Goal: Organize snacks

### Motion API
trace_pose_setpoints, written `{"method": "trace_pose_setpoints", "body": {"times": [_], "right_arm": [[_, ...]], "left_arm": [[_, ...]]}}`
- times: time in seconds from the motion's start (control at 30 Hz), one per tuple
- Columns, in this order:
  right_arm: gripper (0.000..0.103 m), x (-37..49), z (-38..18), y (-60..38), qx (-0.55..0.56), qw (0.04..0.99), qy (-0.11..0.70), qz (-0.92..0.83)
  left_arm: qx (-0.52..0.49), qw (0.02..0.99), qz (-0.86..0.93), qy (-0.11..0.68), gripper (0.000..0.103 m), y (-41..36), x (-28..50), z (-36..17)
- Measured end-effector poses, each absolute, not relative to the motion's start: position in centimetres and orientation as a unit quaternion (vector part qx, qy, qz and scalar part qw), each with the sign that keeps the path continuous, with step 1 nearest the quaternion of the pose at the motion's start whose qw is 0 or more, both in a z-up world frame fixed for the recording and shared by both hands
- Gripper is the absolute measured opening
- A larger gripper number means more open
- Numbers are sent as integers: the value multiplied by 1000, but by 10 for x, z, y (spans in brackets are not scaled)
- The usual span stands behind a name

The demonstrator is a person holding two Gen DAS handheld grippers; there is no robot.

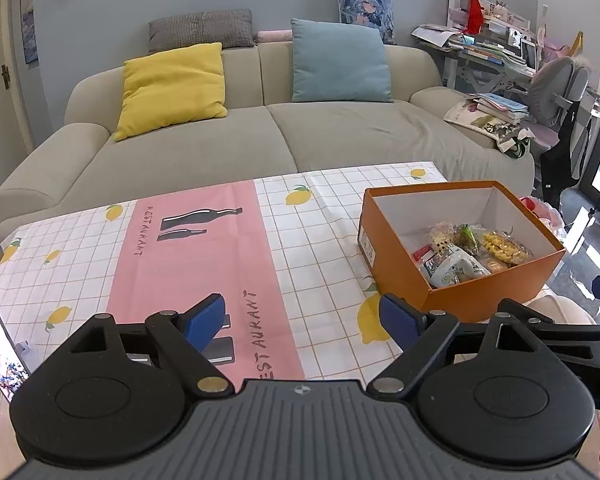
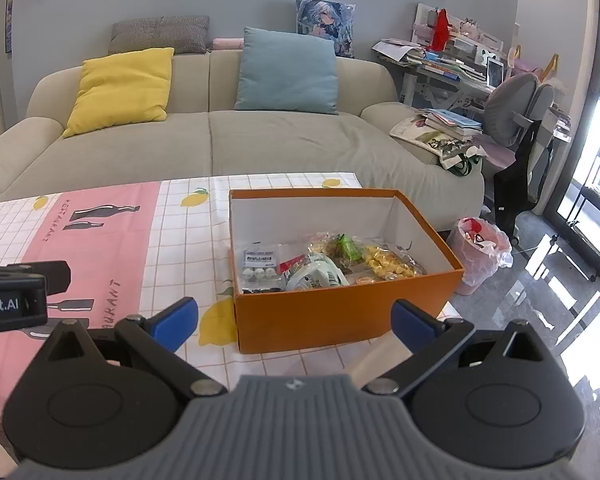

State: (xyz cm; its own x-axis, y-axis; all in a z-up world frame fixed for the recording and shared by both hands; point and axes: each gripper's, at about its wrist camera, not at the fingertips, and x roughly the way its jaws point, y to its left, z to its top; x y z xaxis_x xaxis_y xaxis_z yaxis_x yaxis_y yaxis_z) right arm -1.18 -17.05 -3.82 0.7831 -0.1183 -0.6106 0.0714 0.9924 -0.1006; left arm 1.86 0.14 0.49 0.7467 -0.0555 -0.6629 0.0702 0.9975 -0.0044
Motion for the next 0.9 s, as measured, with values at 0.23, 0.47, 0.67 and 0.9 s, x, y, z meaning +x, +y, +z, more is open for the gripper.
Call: {"method": "trace_pose_setpoints", "body": {"times": [0.23,0.47,0.67,0.9], "right_arm": [[100,-10,-39,-176,-34,942,329,-46],[100,-10,-40,-177,-35,942,331,-44],[100,-10,-42,-179,-35,941,333,-42],[100,-11,-43,-180,-35,941,335,-40]], "left_arm": [[12,933,-33,358,101,0,19,5],[12,933,-35,359,101,-1,18,4],[11,932,-36,360,101,-1,19,3],[11,933,-34,358,101,-2,18,4]]}}
